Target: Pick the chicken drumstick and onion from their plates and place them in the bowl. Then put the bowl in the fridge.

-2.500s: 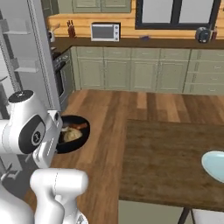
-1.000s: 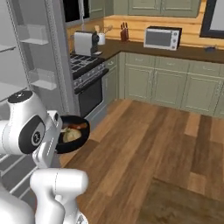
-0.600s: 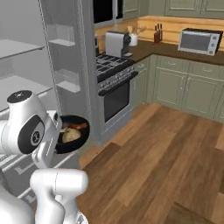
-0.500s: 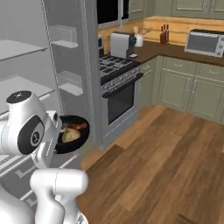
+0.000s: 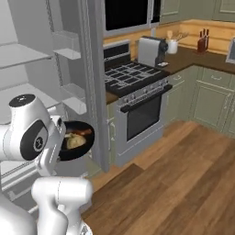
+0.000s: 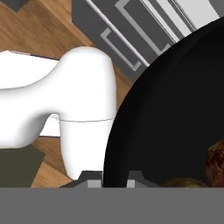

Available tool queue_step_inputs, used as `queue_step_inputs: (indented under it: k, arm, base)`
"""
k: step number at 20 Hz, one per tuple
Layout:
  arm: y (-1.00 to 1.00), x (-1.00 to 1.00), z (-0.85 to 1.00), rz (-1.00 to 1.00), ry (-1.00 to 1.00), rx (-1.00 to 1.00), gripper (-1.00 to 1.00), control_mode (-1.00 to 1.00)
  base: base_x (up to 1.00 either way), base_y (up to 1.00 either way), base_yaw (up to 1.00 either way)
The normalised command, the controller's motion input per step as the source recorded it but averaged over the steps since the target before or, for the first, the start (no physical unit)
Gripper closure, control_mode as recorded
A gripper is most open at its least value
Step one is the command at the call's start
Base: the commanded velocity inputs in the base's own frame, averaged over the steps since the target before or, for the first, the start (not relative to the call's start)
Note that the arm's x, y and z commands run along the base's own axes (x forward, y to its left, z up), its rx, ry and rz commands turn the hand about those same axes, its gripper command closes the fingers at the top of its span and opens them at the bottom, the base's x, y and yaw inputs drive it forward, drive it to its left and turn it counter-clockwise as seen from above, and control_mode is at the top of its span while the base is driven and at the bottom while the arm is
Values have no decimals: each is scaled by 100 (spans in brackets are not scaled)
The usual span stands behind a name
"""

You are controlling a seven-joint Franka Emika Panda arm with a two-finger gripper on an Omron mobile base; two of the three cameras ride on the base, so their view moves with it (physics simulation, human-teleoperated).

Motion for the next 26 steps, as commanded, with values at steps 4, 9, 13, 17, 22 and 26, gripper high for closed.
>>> queue_step_inputs:
  k: [4, 9, 13, 17, 22, 26]
  arm:
    - [0, 0, 0, 0, 0, 0, 100, 100]
    - [0, 0, 0, 0, 0, 0, 100, 100]
    - [0, 0, 0, 0, 0, 0, 100, 100]
    - [0, 0, 0, 0, 0, 0, 100, 100]
    - [0, 0, 0, 0, 0, 0, 100, 100]
    - [0, 0, 0, 0, 0, 0, 100, 100]
  base:
    - [-8, 1, 42]
    - [0, 0, 40]
    - [2, -1, 46]
    - [21, -14, 48]
    - [38, -47, 34]
    - [30, -12, 28]
